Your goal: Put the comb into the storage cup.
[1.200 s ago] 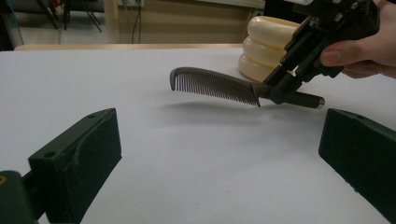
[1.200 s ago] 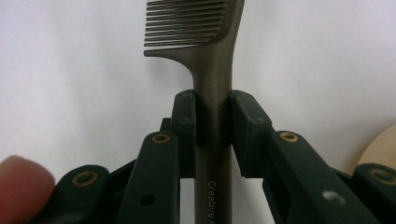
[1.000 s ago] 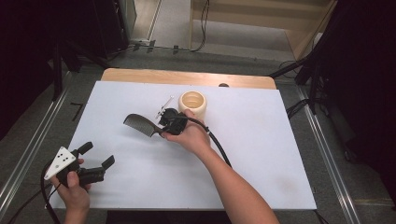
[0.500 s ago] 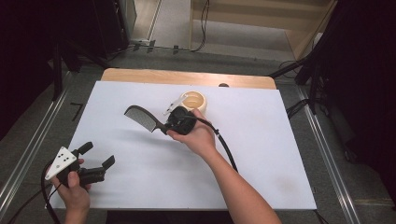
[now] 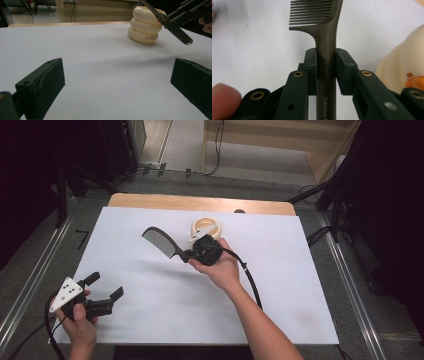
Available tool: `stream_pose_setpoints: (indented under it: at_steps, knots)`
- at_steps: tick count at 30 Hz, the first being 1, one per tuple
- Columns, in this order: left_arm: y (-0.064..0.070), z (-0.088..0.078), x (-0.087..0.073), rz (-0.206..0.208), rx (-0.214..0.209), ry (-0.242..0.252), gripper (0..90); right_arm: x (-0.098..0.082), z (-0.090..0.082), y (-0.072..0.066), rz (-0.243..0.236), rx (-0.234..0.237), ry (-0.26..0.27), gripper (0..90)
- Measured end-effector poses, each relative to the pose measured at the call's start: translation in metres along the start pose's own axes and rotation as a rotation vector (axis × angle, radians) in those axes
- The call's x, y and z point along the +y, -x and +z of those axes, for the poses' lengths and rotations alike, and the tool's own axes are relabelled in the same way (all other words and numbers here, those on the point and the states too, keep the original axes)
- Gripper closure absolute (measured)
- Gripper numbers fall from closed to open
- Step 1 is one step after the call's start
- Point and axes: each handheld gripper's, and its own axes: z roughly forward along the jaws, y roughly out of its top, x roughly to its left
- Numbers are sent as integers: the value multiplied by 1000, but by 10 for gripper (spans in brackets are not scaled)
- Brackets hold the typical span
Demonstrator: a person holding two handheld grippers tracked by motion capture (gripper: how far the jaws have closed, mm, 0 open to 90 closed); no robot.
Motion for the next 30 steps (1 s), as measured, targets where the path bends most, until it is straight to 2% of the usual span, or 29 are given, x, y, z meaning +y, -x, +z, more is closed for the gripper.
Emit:
stream_pose_setpoints:
  at_steps: [5,10,12,16,21,26,30]
  knots:
    - [1,0,0,4,4,-2,0,-7,-7,1,11,-6,35,705]
    - [9,5,4,62,-5,-55,0,-15,-14,2,22,-8,75,705]
    - [12,7,5,58,-16,-49,0,-19,-16,2,23,-9,93,705]
    - [17,9,11,94,-17,-55,0,-26,-19,0,25,-6,122,705]
    - [24,9,18,82,-38,-32,0,-34,-26,0,30,-15,165,705]
    - [35,16,28,56,-94,-23,0,-41,-35,1,31,-27,199,705]
    - [47,26,36,58,-138,-23,0,-46,-42,0,29,-39,236,705]
